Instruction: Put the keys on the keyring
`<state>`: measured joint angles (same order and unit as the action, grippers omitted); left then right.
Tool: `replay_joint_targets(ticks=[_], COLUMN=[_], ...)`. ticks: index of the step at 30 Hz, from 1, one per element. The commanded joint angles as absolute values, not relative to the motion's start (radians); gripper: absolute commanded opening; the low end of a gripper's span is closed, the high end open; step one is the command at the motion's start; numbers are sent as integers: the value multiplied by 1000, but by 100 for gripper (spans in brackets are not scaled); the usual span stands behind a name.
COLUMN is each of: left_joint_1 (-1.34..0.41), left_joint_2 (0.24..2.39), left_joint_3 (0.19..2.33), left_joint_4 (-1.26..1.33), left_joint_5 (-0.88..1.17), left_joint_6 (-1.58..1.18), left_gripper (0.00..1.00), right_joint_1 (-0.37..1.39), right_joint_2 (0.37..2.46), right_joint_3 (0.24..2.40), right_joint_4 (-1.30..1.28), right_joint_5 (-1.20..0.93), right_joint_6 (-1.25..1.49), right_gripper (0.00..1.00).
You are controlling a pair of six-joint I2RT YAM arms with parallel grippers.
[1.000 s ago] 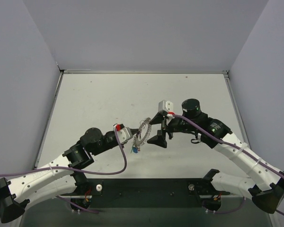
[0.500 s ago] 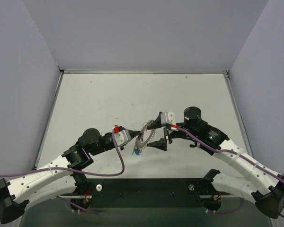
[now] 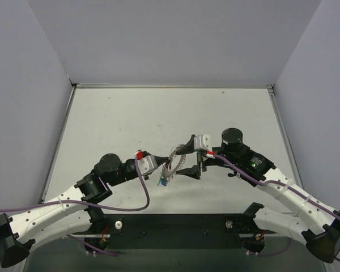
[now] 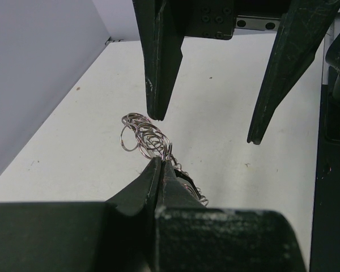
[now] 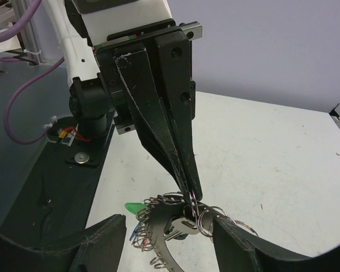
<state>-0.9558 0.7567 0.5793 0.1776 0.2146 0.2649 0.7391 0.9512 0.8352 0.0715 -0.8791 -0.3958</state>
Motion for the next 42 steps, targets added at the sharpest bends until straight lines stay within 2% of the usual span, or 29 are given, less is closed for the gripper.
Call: replay_joint_targets(ticks=[1, 3, 13, 23, 37, 42], left_joint_1=[-960, -959, -960, -959, -959, -960], left_joint_2=[758, 761, 778, 767, 761, 750], left_joint_3=[592, 589, 606, 603, 611, 606], left_joint_4=[273, 278, 290, 298, 302, 310], left_joint_5=[236, 241, 261, 262, 273, 278], left_joint_6=[252, 253, 255, 253, 255, 252], left_gripper=[0, 0, 0, 0, 0, 0], right_joint_1=[735, 735, 736, 738, 739, 741], right_joint_2=[936, 943, 977, 999, 1025, 1029], right_joint_3=[867, 867, 862, 873, 877, 880], right_joint_4=[143, 169, 215, 189, 170, 163], right_joint_5=[-916, -908, -920, -942, -930, -917], right_joint_6=[-433, -399, -390, -394, -393, -393], right_gripper=[58, 53, 49, 35, 31, 26])
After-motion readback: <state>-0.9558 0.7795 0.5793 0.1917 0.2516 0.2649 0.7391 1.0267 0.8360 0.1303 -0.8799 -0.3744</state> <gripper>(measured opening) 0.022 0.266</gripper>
